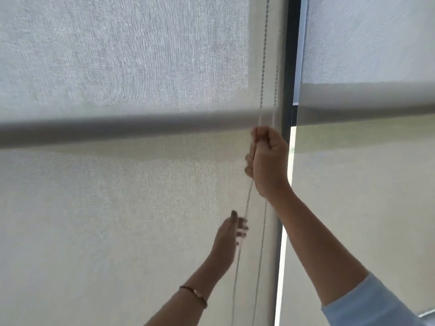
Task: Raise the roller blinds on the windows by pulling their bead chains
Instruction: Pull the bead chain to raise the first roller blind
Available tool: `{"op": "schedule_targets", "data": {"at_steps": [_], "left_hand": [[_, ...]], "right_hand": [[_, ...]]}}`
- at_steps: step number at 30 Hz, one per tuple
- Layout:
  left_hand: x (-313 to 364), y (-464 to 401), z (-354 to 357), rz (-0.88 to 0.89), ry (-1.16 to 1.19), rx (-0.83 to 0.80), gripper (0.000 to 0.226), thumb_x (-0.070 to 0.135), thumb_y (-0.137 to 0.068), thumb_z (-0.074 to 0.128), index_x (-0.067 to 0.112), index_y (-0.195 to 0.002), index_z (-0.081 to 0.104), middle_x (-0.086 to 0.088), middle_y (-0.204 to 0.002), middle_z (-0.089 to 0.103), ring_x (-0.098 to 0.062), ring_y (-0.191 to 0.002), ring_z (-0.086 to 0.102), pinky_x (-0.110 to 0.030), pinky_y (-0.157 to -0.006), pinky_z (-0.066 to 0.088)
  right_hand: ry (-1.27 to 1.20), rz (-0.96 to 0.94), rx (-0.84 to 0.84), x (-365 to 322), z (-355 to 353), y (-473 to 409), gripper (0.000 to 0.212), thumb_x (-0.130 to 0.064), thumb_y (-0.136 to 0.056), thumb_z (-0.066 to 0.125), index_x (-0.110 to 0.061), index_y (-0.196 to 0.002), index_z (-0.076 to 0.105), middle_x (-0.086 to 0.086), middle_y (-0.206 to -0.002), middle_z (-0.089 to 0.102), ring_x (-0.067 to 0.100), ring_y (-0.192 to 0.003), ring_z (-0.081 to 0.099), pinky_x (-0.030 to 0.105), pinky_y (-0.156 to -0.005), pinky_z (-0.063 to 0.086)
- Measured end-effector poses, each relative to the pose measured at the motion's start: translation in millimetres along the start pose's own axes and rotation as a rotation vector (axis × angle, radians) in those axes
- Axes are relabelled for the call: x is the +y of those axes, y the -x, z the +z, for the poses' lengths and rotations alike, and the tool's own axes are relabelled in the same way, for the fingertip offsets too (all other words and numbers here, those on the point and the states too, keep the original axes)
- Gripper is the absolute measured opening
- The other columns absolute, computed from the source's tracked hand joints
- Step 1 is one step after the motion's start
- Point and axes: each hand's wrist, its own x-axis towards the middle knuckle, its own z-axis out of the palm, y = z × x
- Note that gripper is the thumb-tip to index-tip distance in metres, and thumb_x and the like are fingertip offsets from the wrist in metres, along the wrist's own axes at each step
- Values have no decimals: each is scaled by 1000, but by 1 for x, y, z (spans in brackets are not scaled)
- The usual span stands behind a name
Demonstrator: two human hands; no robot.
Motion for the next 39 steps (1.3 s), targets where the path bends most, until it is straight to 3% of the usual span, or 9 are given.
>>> {"op": "schedule_targets", "data": {"at_steps": [4,10,16,21,25,29,34,37,39], "left_hand": [[87,-25,-12,242,129,34,56,40,-107,26,1,-110,66,-16,-104,73,-30,-93,69,-35,-81,54],[194,-45,-12,482,285,-56,46,40,-107,30,5,-106,61,-12,-84,69,-27,-78,67,-41,-76,54],[266,-57,-12,495,388,-88,47,37,-108,35,3,-91,63,-7,-63,60,-17,-53,55,-28,-52,46],[306,-59,-8,475,381,-90,51,40,-106,39,9,-70,57,-3,-60,50,-13,-51,45,-25,-48,42],[318,-61,-8,441,426,-109,51,44,-105,39,13,-67,52,1,-58,41,-10,-47,32,-24,-45,27],[294,-60,-4,452,387,-45,57,48,-103,43,24,-51,39,6,-46,33,-10,-40,23,-21,-39,18],[231,-55,7,460,510,-91,55,48,-102,47,27,-53,33,9,-45,30,-7,-36,23,-14,-36,19],[205,-52,3,438,589,-148,54,50,-100,48,29,-53,31,11,-45,26,-5,-35,19,-11,-35,18],[187,-49,2,417,605,-156,53,51,-99,49,29,-54,31,11,-45,25,-5,-34,18,-11,-35,18]], "right_hand": [[227,-28,24,40,-8,30,33,5,-100,38,-14,-77,52,-5,-62,46,0,-46,41,14,-44,38],[321,86,-6,80,-21,65,35,-5,-104,38,-16,-71,44,-14,-52,36,2,-43,29,12,-39,27],[328,127,-52,103,-27,102,45,4,-101,36,-25,-67,41,-16,-50,38,1,-41,30,10,-40,26],[433,182,-71,141,-42,144,53,6,-99,38,-34,-64,41,-16,-50,36,2,-44,26,15,-41,25],[513,282,-71,177,-63,182,40,-7,-94,42,-34,-65,41,-14,-52,38,5,-47,29,18,-46,27],[616,395,-154,206,-83,208,61,11,-90,47,-42,-59,44,-15,-54,44,3,-52,34,15,-55,29],[779,701,-430,215,-99,204,50,1,-86,44,-38,-58,55,-16,-52,52,-1,-46,44,12,-50,34],[671,789,-552,190,-94,160,44,10,-90,41,-26,-91,66,1,-86,62,12,-65,53,16,-50,39],[452,754,-378,150,-84,111,38,15,-94,37,-7,-110,62,14,-107,60,17,-79,55,15,-48,40]]}}
